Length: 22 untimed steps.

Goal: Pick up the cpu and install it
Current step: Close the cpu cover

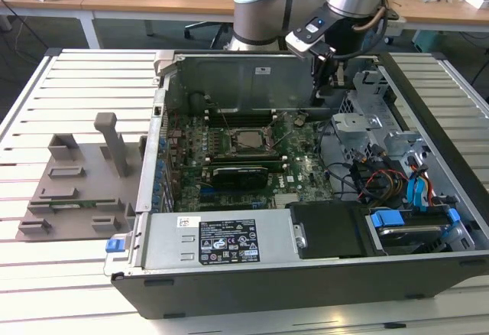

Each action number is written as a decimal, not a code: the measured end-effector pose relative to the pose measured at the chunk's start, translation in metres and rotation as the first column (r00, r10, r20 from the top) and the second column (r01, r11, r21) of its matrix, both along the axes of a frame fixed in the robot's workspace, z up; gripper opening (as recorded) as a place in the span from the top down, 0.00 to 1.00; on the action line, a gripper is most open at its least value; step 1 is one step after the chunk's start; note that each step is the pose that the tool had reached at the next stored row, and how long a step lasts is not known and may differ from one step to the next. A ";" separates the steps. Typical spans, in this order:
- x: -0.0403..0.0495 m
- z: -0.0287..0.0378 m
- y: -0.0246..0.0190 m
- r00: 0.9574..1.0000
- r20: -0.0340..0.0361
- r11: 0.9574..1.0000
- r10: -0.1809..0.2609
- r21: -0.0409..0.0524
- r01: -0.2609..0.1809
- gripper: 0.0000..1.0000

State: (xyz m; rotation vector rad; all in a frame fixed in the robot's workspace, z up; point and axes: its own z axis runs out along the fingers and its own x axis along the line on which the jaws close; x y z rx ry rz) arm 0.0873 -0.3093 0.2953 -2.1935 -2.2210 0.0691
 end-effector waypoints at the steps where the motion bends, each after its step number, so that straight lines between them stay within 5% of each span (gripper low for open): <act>1: 0.0012 0.0000 0.0000 1.000 0.000 1.000 0.000 0.000 0.000 0.89; 22: 0.0320 -0.0015 0.0002 1.000 -0.001 1.000 0.000 0.000 0.000 0.89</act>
